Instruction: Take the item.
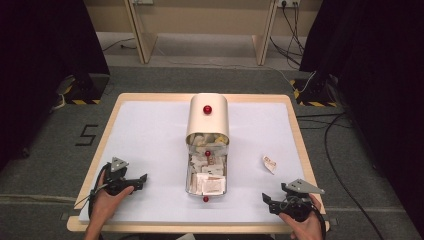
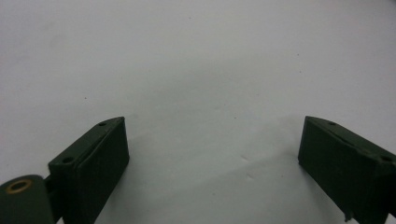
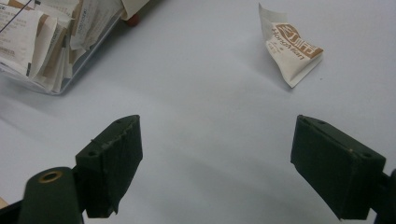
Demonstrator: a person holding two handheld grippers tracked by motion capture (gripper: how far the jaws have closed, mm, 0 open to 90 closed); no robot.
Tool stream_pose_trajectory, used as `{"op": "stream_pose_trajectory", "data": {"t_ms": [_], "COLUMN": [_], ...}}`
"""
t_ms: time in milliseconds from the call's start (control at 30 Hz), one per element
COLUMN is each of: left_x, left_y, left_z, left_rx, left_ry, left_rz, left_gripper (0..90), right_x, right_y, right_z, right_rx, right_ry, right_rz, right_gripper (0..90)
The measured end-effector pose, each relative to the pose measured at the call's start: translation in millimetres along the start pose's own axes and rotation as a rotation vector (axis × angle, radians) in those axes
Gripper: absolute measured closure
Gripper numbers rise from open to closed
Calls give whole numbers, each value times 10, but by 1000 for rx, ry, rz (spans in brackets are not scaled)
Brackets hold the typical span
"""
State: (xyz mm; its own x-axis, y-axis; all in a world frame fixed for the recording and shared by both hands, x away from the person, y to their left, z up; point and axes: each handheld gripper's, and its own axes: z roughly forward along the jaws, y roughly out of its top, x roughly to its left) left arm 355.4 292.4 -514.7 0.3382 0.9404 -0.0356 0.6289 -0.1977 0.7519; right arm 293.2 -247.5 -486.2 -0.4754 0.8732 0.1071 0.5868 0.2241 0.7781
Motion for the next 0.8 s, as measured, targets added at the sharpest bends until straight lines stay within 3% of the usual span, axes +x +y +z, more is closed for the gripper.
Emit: {"op": "stream_pose_trajectory", "data": {"t_ms": [800], "left_x": [-1], "left_y": [0], "left_z": [0], "left_rx": [0], "left_ry": [0], "left_rz": [1], "left_gripper": [79], "right_x": [6], "right_y": [-121], "right_z": [-5], "right_rx": [66], "right_ry": [4], "right_rz": [-21], "right_gripper": [167]}}
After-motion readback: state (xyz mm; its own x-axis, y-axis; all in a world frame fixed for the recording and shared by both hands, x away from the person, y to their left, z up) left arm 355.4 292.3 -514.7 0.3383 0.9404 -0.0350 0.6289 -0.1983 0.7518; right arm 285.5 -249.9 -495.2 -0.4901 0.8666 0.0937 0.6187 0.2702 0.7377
